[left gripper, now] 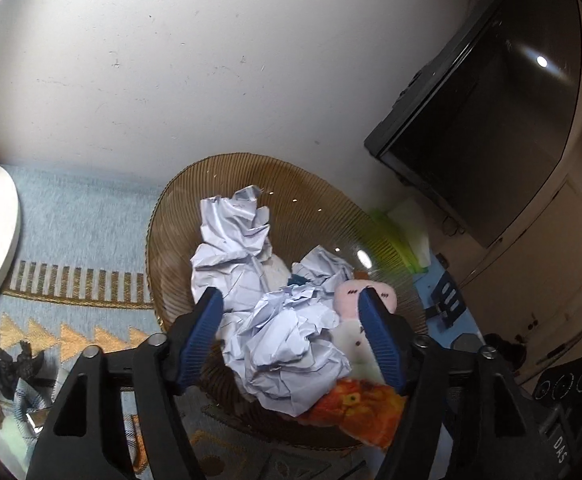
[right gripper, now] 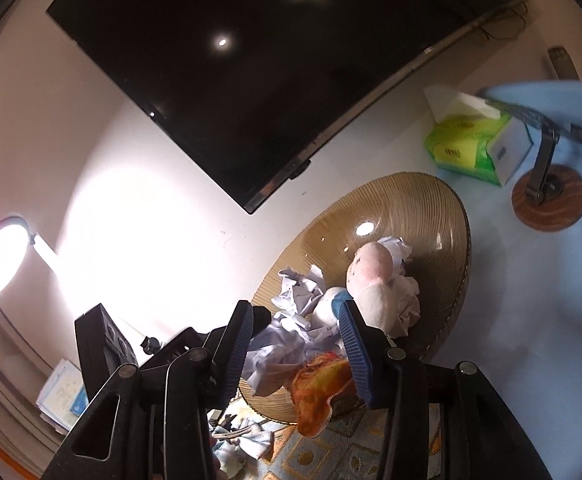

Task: Organize objects
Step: 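Open the left tool over the bowl while the right tool releases the orange plush, then withdraw both open tools from the bowl back toward the rug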

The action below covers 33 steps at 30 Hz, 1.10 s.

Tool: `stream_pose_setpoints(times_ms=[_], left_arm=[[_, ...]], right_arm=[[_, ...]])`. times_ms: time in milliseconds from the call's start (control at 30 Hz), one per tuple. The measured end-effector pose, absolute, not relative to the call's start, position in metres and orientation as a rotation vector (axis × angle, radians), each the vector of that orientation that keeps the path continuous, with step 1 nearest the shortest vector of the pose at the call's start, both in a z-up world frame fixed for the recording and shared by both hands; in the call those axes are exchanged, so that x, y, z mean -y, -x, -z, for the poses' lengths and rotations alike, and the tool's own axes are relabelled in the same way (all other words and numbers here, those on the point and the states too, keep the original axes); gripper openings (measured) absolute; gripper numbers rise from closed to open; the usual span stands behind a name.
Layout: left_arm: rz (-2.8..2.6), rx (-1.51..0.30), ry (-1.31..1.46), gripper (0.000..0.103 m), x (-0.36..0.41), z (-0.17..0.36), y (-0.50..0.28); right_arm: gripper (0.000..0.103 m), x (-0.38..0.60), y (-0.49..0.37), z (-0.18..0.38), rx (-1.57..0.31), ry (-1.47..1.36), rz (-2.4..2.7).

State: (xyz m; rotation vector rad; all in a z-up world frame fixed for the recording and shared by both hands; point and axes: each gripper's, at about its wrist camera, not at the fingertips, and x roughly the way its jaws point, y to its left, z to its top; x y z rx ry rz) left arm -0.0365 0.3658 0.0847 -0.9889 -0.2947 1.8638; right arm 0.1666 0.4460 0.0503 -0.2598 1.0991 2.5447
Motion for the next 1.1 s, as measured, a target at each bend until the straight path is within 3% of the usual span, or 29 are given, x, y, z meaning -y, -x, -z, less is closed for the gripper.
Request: stream_pose_setpoints(times_ms=[67, 300, 333, 367, 400, 500, 533, 600, 700, 833, 933, 1000, 1100], left_arm=[[-1.890, 0.374, 0.957, 0.102, -0.357, -0.091, 0.037], [-1.943, 0.646, 0.804, 0.103, -0.265, -0.174, 0.045], [-2.005, 0.662, 0.756, 0.103, -0.241, -0.191, 0.042], [-2.092, 0.651, 0.694, 0.103, -0.217, -0.207, 0.037], [-2.196, 0.614, 0.622, 0.103, -0.196, -0.221, 0.032], [-2.533, 0.307, 0.352, 0.103, -0.153, -0.243, 0.015], [-2.627, 0.137, 0.306, 0.103, -0.148, -0.241, 0.015], [-2.781, -0.196, 0.353, 0.103, -0.142, -0.224, 0.031], [-2.849, -0.371, 0.544, 0.103, -0.120, -0.179, 0.066], [-2.816, -0.306, 0.856, 0.103, -0.078, -0.108, 0.117], [-2.791, -0.223, 1.076, 0.103, -0.052, -0.066, 0.147], [-2.726, -0.049, 1.132, 0.103, -0.034, -0.054, 0.157], [-2.646, 0.169, 1.166, 0.103, -0.027, -0.044, 0.166]], right_arm=[[0.044, -0.441, -0.166, -0.055, -1.058, 0.256, -2.566], [0.046, -0.430, -0.168, -0.069, -1.033, 0.236, -2.677], [0.054, -0.427, -0.166, -0.070, -1.047, 0.251, -2.710], [0.068, -0.424, -0.164, -0.070, -1.071, 0.267, -2.731], [0.073, -0.420, -0.161, -0.069, -1.107, 0.279, -2.740], [0.092, -0.407, -0.151, -0.060, -1.296, 0.319, -2.743], [0.100, -0.401, -0.146, -0.057, -1.363, 0.342, -2.766], [0.103, -0.384, -0.136, -0.055, -1.431, 0.420, -2.829], [0.103, -0.349, -0.122, -0.058, -1.344, 0.561, -2.936], [0.103, -0.304, -0.106, -0.053, -0.979, 0.724, -3.010], [0.103, -0.283, -0.104, -0.040, -0.724, 0.647, -2.999], [0.103, -0.275, -0.096, -0.032, -0.666, 0.692, -3.029], [0.103, -0.259, -0.081, -0.022, -0.747, 0.956, -3.161]])
